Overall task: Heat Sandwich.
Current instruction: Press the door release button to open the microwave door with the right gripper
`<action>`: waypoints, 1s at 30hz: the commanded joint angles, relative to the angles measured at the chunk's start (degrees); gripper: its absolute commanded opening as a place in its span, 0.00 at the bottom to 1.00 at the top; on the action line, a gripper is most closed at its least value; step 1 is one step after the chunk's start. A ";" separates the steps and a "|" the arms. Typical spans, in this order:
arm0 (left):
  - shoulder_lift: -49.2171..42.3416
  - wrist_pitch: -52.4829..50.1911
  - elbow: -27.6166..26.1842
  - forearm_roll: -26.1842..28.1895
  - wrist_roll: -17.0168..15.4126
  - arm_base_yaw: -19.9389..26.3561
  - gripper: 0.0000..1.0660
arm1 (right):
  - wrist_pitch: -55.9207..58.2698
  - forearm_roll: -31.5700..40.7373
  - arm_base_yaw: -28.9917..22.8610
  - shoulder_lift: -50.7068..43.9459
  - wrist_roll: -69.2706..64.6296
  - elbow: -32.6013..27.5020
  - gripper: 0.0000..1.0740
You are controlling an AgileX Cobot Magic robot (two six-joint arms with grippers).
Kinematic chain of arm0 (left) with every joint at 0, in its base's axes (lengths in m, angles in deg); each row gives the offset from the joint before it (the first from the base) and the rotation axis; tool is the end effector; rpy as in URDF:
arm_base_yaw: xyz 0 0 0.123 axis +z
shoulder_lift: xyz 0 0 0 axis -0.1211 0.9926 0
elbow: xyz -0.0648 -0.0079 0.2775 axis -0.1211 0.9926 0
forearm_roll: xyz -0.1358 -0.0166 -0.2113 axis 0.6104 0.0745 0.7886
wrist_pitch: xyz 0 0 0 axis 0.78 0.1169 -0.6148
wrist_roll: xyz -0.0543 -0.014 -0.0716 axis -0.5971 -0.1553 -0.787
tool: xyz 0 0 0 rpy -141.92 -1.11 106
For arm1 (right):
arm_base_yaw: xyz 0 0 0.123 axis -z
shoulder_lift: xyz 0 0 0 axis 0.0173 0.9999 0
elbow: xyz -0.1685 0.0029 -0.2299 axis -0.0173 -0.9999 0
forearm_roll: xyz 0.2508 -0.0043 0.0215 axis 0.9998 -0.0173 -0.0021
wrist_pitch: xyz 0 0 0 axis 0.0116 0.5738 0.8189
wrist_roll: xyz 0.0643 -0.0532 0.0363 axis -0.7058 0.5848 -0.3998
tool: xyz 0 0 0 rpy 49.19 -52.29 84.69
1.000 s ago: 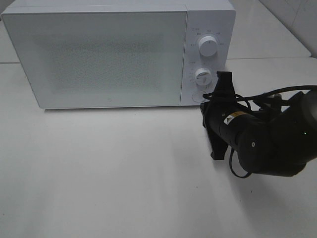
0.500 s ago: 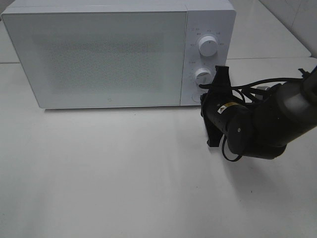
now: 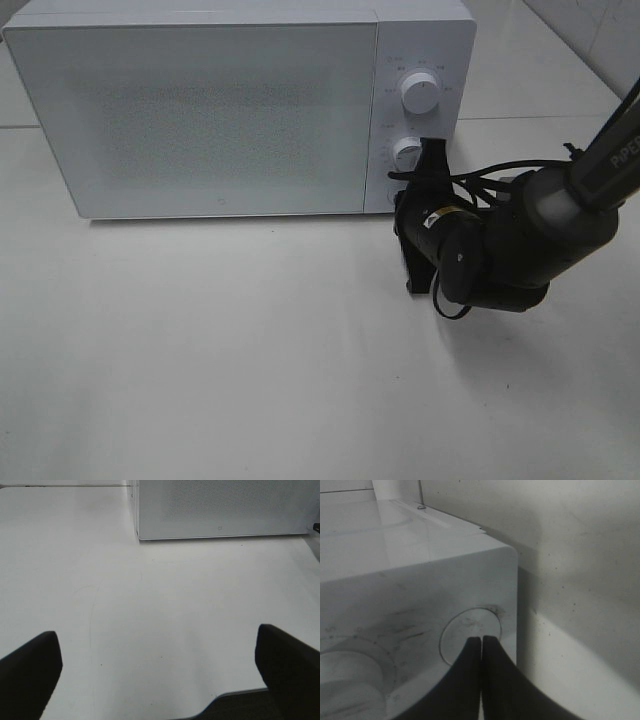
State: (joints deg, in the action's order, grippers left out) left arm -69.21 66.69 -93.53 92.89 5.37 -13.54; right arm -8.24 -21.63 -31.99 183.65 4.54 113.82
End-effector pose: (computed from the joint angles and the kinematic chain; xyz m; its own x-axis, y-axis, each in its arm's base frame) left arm -0.0092 -0.0048 0.2801 -0.4618 -0.0018 -0.8870 0.1455 0.9863 -0.0778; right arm 0.3334 0.1540 0.0823 -0.0371 0.9978 0.0556 0.3453 -0.0394 0.9377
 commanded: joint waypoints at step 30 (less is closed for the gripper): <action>-0.40 -0.57 0.06 0.40 0.17 0.06 0.92 | -7.85 2.75 1.83 3.27 2.75 7.28 0.00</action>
State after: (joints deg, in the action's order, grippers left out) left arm -69.21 66.69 -93.53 92.89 5.37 -13.54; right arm -8.98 -18.42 -31.76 187.03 6.49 118.80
